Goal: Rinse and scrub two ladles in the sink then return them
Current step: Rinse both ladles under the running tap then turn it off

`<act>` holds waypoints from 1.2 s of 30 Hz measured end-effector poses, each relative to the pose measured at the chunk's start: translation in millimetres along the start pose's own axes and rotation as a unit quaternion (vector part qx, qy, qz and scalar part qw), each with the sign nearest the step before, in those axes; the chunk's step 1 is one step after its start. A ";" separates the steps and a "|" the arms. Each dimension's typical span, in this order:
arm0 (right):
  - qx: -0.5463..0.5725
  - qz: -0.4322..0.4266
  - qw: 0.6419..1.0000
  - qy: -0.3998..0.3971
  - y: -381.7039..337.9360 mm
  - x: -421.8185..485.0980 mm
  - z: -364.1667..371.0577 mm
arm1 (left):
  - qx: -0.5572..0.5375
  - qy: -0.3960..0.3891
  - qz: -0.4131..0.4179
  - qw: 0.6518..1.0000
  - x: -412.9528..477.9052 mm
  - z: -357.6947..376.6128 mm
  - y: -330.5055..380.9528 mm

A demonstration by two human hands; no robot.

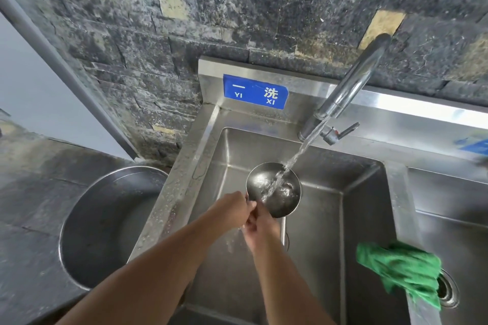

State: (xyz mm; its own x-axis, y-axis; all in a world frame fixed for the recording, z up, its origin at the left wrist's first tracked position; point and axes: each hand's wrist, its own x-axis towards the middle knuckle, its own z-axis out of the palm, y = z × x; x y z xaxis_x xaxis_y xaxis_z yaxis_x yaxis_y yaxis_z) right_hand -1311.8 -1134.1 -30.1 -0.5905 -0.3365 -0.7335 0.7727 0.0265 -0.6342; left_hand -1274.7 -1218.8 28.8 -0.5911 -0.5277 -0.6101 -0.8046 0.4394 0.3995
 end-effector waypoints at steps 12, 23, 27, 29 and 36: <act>-0.596 -0.155 0.779 -0.117 -99.9 45.7 -59.2 | 0.332 0.050 0.058 0.940 -28.0 -10.7 -8.9; -0.762 -0.368 0.473 -0.246 -93.1 -7.1 -11.2 | 0.264 0.112 0.074 0.955 -30.4 12.9 5.2; -0.795 -0.240 0.484 -0.276 -109.4 5.5 -2.8 | 0.209 0.143 0.103 0.962 -30.7 16.6 -6.2; -0.788 -0.213 0.502 -0.286 -125.2 8.9 -4.2 | 0.195 0.156 0.125 0.960 -30.7 17.9 -10.9; -0.369 0.024 0.929 -0.027 -118.9 28.7 -39.4 | 0.099 0.114 0.052 0.987 -22.1 19.9 -6.4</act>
State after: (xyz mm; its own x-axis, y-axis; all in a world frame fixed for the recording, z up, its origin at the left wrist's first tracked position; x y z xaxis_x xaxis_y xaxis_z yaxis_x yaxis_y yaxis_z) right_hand -1429.8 -1109.8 14.7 -0.5311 -0.3645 -0.7649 0.4158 0.6744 -0.6101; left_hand -1255.4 -1195.4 26.1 -0.6858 -0.6117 -0.3942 -0.7249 0.6219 0.2961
